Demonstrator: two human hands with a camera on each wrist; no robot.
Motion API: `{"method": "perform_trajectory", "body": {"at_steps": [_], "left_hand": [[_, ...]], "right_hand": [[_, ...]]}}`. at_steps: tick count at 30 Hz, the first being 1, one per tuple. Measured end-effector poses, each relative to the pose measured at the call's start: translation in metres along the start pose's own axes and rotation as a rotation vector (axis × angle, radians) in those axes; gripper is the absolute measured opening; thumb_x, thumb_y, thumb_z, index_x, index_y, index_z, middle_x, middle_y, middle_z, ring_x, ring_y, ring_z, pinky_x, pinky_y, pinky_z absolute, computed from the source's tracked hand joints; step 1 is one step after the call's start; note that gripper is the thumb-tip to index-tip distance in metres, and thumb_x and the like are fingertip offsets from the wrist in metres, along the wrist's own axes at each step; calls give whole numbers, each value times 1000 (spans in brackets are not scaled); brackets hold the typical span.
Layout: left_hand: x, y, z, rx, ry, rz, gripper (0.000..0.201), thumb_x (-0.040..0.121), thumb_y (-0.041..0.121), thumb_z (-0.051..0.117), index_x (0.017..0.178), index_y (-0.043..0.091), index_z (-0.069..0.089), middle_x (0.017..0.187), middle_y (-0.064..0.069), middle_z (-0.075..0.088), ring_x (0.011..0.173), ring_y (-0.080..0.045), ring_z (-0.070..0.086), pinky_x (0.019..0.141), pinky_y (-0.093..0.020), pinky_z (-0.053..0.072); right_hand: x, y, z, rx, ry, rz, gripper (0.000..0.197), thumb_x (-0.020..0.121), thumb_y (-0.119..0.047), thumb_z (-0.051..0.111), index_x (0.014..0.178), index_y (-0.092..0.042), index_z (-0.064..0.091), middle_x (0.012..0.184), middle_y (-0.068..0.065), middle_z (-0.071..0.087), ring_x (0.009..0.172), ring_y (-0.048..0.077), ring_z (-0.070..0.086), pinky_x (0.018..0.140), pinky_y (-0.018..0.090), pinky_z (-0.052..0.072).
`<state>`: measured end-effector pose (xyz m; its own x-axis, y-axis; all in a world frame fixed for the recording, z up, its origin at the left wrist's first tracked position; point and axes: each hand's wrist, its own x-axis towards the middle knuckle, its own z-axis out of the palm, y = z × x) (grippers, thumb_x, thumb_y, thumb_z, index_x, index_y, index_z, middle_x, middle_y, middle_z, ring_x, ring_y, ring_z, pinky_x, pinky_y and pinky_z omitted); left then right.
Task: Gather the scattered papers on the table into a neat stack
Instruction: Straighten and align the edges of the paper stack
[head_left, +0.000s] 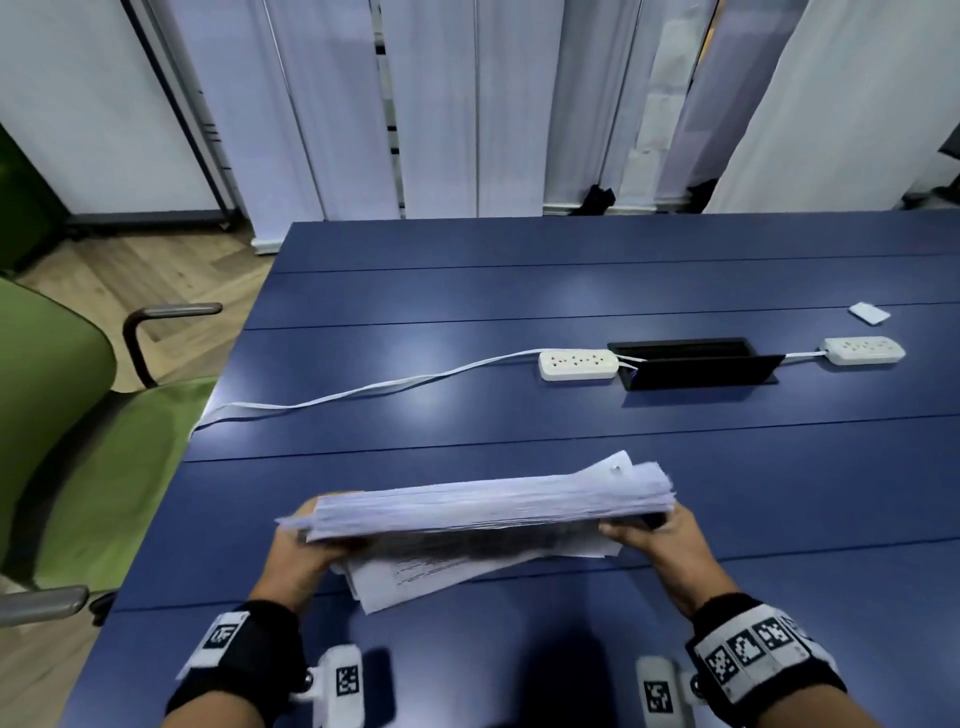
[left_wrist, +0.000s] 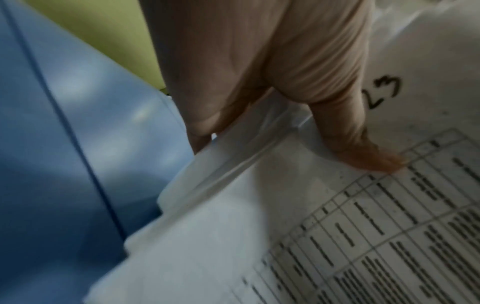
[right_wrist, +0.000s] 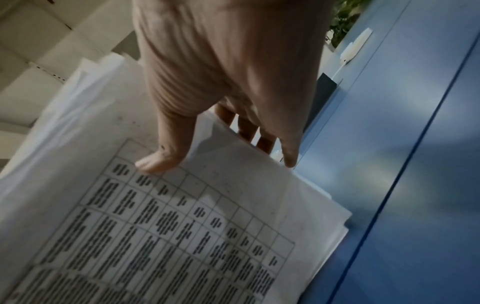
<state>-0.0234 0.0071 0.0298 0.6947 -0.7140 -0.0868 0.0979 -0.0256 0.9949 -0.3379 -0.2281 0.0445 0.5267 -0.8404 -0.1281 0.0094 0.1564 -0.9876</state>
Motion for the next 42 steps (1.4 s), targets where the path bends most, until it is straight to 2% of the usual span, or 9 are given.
{"method": "perform_trajectory", "body": {"at_steps": [6,10,15,19,21,26,33,39,42], "left_hand": [[-3,3,28,-138,54,-48,39,34,11,90,71,15,80,74,-1,75,68,-9,70,66,-21,56],[0,37,50,-213,132,63,28,66,-10,72,73,16,78,77,6,75,71,-4,69,69,-17,56],[10,68,41,-178,133,211,34,70,-20,69,80,13,71,77,11,75,73,0,67,71,-15,54],[9,39,30,-98,106,69,28,50,11,92,74,10,77,85,0,76,73,-7,69,68,-18,55],[2,15,30,-107,102,-45,68,28,38,99,83,4,76,88,-11,76,76,-15,72,67,-21,57],[-1,10,41,-180,120,-101,48,44,18,94,86,5,73,93,-16,75,73,-16,72,66,-23,57],[14,78,61,-93,226,201,31,75,-21,64,102,-5,64,76,11,75,71,-1,67,73,-18,56],[13,114,44,95,241,225,27,78,-1,74,100,13,69,79,22,73,75,2,68,74,-17,55],[14,114,40,119,114,91,23,79,0,73,98,11,68,75,18,73,68,4,68,63,-11,51]], "right_hand": [[1,-4,14,64,32,17,32,65,2,82,94,-6,70,91,5,76,95,21,71,81,28,55],[3,-26,30,140,125,-78,75,36,-36,95,94,5,71,88,9,76,82,13,72,71,18,54],[6,-62,30,158,153,-217,36,61,-8,76,95,-4,68,85,-6,76,84,5,70,75,13,52],[3,-36,20,47,124,-134,53,51,-14,84,100,0,68,94,5,76,91,16,71,76,19,55],[0,-13,19,10,132,-54,73,41,-21,92,104,6,66,98,14,74,90,22,70,75,22,56],[-2,1,28,102,181,52,93,25,-33,99,101,10,67,100,26,71,87,31,71,75,37,59],[7,-70,46,89,293,-116,46,63,10,79,106,10,65,91,14,75,87,27,72,72,30,60],[19,-127,50,-18,208,-174,49,68,13,76,111,-4,59,94,3,72,76,6,72,67,18,57],[36,-124,36,-30,65,-19,51,66,11,75,114,0,61,103,14,72,91,19,72,81,30,57]]}}
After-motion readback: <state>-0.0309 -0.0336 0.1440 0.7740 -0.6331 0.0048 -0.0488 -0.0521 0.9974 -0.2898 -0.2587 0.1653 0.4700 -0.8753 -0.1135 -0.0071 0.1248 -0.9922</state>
